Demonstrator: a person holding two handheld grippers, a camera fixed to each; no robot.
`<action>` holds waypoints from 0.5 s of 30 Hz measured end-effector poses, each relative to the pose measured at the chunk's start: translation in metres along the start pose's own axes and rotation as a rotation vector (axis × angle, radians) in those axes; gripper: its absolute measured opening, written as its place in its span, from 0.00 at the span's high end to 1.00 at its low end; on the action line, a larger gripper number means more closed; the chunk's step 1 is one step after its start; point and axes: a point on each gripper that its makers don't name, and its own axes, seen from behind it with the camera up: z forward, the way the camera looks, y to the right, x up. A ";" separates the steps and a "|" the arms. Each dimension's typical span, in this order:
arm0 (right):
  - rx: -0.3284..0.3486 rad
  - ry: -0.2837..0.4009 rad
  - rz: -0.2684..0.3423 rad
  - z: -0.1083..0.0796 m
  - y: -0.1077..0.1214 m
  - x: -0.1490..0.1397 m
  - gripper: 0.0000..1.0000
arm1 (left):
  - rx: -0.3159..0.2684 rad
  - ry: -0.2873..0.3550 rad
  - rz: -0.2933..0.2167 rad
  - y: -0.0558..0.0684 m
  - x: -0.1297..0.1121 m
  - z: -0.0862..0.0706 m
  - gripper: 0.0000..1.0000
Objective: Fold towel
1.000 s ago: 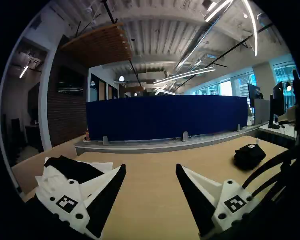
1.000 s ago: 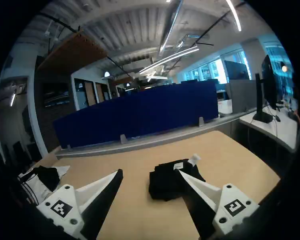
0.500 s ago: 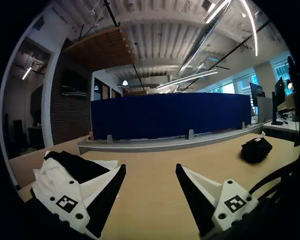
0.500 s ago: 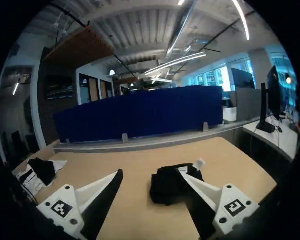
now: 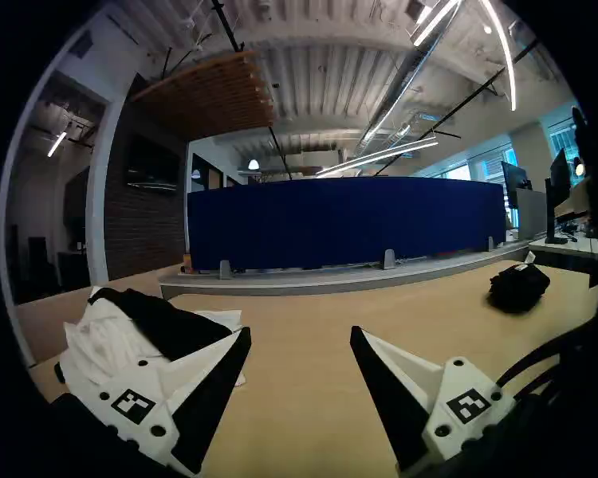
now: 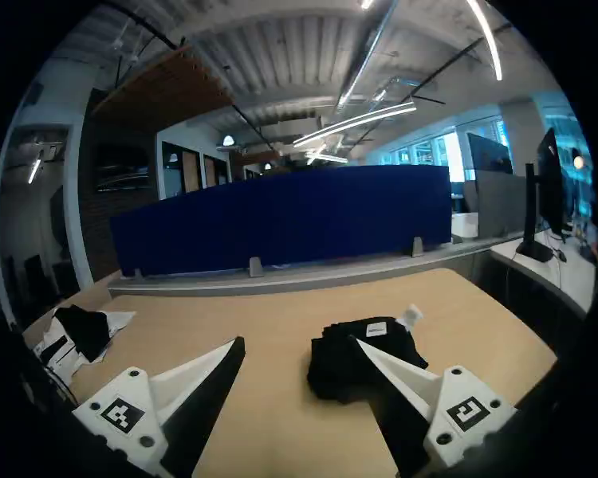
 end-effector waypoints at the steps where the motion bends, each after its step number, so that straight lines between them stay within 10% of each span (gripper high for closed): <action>1: 0.003 0.002 -0.001 0.000 -0.002 0.000 0.01 | 0.000 0.001 -0.001 0.000 -0.001 0.000 0.08; 15: -0.004 0.012 0.003 -0.002 0.001 0.002 0.01 | 0.003 0.005 -0.051 -0.006 -0.005 0.000 0.08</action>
